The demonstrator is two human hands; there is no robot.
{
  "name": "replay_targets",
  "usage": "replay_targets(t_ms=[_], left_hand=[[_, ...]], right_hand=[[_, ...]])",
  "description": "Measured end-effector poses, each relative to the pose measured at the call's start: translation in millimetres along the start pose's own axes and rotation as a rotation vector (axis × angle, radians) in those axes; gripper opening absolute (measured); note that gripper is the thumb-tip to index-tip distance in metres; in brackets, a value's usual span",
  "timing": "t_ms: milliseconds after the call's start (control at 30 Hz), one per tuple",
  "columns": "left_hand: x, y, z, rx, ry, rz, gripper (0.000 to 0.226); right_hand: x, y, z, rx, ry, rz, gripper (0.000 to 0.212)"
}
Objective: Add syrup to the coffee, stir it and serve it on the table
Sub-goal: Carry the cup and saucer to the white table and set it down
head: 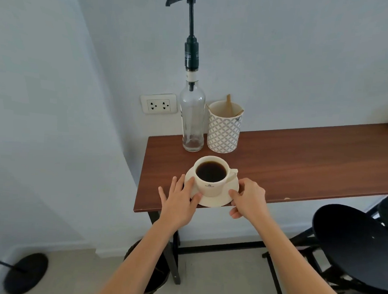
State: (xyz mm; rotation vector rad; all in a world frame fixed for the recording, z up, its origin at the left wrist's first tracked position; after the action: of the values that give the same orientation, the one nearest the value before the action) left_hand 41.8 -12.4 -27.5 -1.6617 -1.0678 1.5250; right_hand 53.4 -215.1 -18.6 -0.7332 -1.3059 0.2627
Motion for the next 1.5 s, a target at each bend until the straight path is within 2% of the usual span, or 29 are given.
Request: replay_targets(t_ms=[133, 267, 333, 433, 600, 733, 933, 1067, 1167, 1333, 1500], left_hand=[[0.0, -1.1, 9.2, 0.025, 0.040, 0.005, 0.056], [0.0, -0.9, 17.8, 0.053, 0.069, 0.027, 0.057], [0.6, -1.1, 22.6, 0.059, 0.081, 0.045, 0.057], [1.0, -0.9, 30.7, 0.051, 0.099, 0.078, 0.058], [5.4, -7.0, 49.9, 0.034, 0.062, 0.158, 0.059], [8.8, -20.4, 69.8, -0.012, -0.035, 0.287, 0.062], [12.8, -47.7, 102.7, -0.117, -0.192, 0.681, 0.062], [25.5, -67.5, 134.4, -0.268, -0.326, 0.838, 0.066], [35.1, -87.1, 168.3, -0.382, -0.408, 0.869, 0.062], [71.8, -111.7, 245.1, -0.544, -0.567, 0.852, 0.081], [106.0, -143.7, 340.5, -0.727, -0.652, 0.824, 0.079]], right_hand=[[-7.3, 5.3, 18.4, 0.048, 0.042, -0.153, 0.031], [-14.7, 20.3, 38.5, 0.151, 0.177, -0.563, 0.055], [-19.6, 24.7, 44.9, 0.174, 0.253, -0.733, 0.059], [-27.5, 26.9, 53.1, 0.203, 0.310, -0.828, 0.059], [-33.5, 26.2, 67.4, 0.240, 0.336, -0.850, 0.057], [-29.6, 24.8, 75.6, 0.292, 0.330, -0.841, 0.056], [-3.3, 21.5, 84.1, 0.423, 0.255, -0.803, 0.053], [24.4, 24.5, 99.5, 0.546, 0.168, -0.757, 0.054], [44.0, 34.6, 122.3, 0.662, 0.104, -0.707, 0.053], [68.2, 65.4, 188.3, 0.892, 0.056, -0.656, 0.053], [87.5, 100.5, 279.6, 1.113, 0.025, -0.583, 0.051]])
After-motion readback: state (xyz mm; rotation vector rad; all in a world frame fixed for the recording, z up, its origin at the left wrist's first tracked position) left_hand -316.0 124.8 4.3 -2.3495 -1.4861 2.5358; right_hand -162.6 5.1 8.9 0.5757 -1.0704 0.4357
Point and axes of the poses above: each hand's wrist, its own z-axis away from the middle knuckle, its own y-axis out of the palm, x = y × z, the point moved 9 cm from there along -z, towards the middle knuckle, and after that the axes turned 14 degrees about -x, right-handed, at the moved point
